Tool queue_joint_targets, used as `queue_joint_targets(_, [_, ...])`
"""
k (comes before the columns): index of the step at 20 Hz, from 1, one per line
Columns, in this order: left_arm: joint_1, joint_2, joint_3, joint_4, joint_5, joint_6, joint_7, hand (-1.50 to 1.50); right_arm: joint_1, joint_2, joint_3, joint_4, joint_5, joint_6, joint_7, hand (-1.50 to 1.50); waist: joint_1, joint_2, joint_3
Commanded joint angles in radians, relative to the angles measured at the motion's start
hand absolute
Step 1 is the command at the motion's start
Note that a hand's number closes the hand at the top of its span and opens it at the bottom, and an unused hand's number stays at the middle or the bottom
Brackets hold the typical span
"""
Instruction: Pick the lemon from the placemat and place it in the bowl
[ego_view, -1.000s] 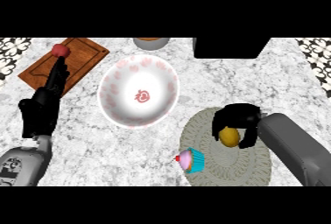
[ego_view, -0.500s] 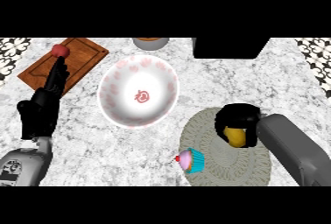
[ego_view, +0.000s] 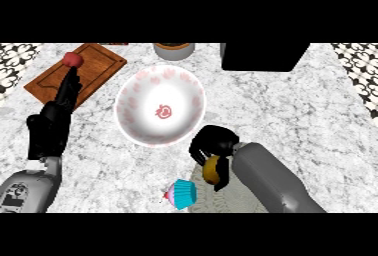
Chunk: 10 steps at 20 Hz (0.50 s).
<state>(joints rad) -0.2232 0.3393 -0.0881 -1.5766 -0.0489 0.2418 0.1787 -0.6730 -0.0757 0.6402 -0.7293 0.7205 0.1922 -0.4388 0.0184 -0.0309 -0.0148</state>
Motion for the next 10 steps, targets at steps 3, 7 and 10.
queue_joint_targets(3, [-0.008, -0.012, -0.018, 0.003, 0.000, -0.009, 0.003, 0.00, 0.035, 0.073, -0.055, -0.110, -0.118, -0.137, 0.277, 1.50, 0.031, -0.003, 0.018])
queue_joint_targets(7, [-0.008, -0.010, -0.020, 0.011, 0.004, -0.018, -0.006, 0.00, 0.031, 0.075, -0.072, -0.226, -0.202, -0.292, 0.412, 1.50, 0.064, -0.003, 0.019])
queue_joint_targets(10, [-0.013, -0.020, -0.026, 0.018, 0.008, -0.022, -0.008, 0.00, 0.015, 0.075, -0.070, -0.293, -0.232, -0.425, 0.538, 1.50, 0.072, -0.002, 0.016])
